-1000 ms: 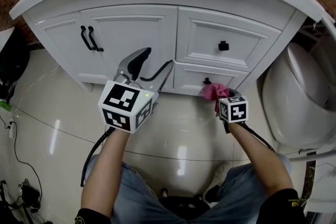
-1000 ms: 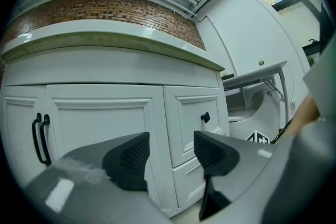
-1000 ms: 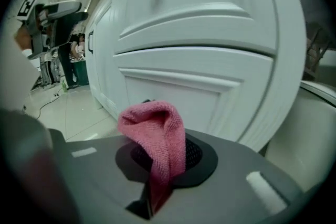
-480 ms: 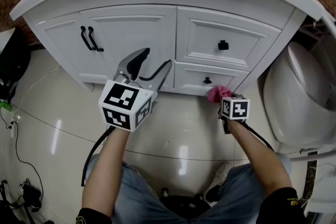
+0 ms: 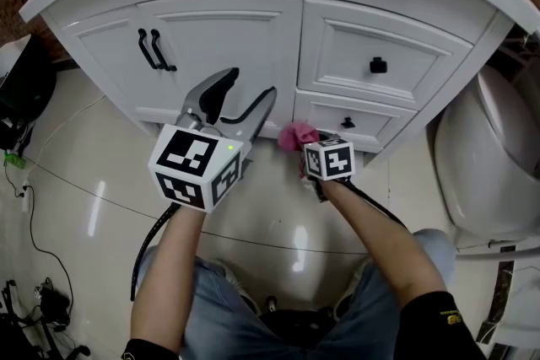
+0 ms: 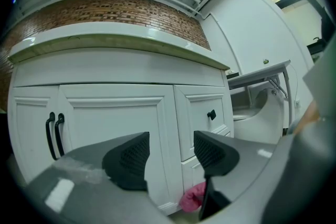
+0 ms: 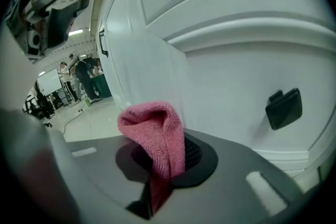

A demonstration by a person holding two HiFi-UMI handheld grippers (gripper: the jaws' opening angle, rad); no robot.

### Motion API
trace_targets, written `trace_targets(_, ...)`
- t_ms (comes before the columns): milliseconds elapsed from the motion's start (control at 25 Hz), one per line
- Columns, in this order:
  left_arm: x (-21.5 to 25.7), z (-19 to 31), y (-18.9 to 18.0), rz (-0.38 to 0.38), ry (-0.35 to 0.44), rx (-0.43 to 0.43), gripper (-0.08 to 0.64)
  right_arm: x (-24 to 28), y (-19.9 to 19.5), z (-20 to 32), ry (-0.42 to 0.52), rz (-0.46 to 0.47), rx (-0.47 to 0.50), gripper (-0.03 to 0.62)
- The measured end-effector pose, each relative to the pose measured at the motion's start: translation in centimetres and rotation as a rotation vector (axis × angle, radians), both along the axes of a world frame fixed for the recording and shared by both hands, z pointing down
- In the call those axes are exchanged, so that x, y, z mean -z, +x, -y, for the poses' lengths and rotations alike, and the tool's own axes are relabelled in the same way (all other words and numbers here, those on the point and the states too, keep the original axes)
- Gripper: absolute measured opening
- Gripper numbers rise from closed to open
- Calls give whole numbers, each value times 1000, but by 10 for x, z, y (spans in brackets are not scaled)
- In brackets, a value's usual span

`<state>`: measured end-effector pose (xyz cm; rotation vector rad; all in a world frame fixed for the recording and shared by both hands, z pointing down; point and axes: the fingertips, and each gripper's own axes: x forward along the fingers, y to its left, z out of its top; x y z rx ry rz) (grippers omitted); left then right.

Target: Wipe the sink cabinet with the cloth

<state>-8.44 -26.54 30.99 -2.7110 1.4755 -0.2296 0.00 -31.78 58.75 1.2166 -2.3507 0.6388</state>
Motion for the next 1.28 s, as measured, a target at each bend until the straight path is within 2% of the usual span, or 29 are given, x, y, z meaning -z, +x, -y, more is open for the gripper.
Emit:
trace_targets(160,0,-2,-11,-6,-1,17,267,-18,53,5,14,-154,-105,38)
trace_targets(480,7,-5,-4,-20,14,-11,267,-22,222,-8,-18,-238,-395,38)
trace_targets(600,8,-4,1,-22,18,-17,267,-23,253,-14,-46,-267,-451,38)
trace_targets(760,5,-2,7,-20,12,-19,267,-30,229,-13,-65,-215,-432,38)
trace_targets(880,2,-3,2,-8,4,-9,267,-44,164,-11,-100,-168,-302,38)
trace_targets(1040,7,-4,-12,-17,6,20,267,-51,70,0,-91,-92,-150,38)
trace_targets(1160,13,-6,-19,-31,16,34,267,-54,30,10,-70,-119,-99,38)
trace_targets(1280,14,-7,-26,-25,19,42,267,-60,17,13,-68,-164,-102,38)
